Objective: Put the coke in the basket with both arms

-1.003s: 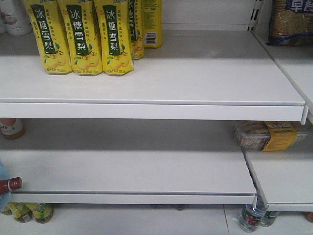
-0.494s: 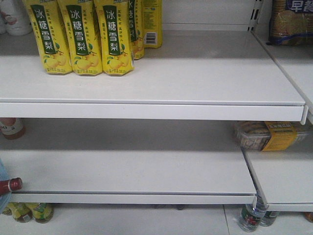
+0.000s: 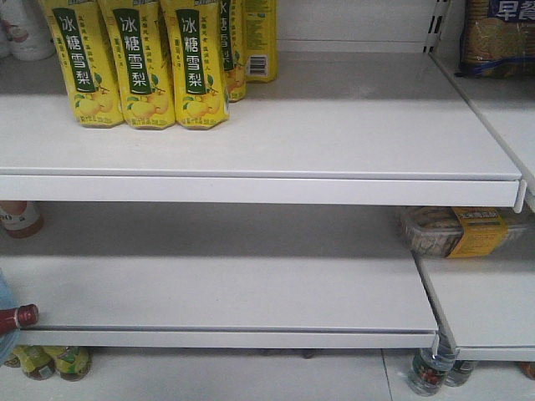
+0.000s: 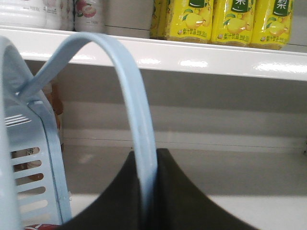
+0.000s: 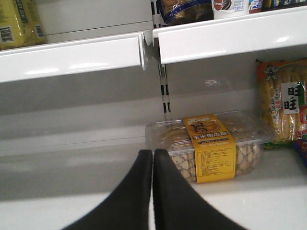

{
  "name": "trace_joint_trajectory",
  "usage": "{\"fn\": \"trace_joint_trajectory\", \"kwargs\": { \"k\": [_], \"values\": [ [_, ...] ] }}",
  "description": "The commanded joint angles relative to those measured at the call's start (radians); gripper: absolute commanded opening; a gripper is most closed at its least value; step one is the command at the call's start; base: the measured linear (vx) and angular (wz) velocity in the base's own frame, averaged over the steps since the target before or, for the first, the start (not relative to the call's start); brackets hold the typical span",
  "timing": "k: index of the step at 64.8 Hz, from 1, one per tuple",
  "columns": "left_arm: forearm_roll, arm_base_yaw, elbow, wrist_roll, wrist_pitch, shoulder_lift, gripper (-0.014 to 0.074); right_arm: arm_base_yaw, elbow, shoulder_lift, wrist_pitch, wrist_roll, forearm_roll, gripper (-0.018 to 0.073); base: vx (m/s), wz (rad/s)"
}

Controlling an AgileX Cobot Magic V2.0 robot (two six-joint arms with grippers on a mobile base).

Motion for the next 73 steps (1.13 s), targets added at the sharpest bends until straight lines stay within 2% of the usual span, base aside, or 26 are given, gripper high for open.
{"fn": "trace_joint_trajectory", "kwargs": {
  "k": [1, 73],
  "values": [
    [0.045, 0.001, 0.003, 0.036, -0.174, -0.026, -0.0005, -0.003, 0.017, -0.012, -0.084, 0.004, -0.010, -0.0005, 0.00, 0.00],
    [0.045, 0.001, 0.003, 0.036, -0.174, -0.026, -0.0005, -0.003, 0.017, -0.012, -0.081, 0.004, -0.011, -0.0005, 0.00, 0.00]
  ]
}}
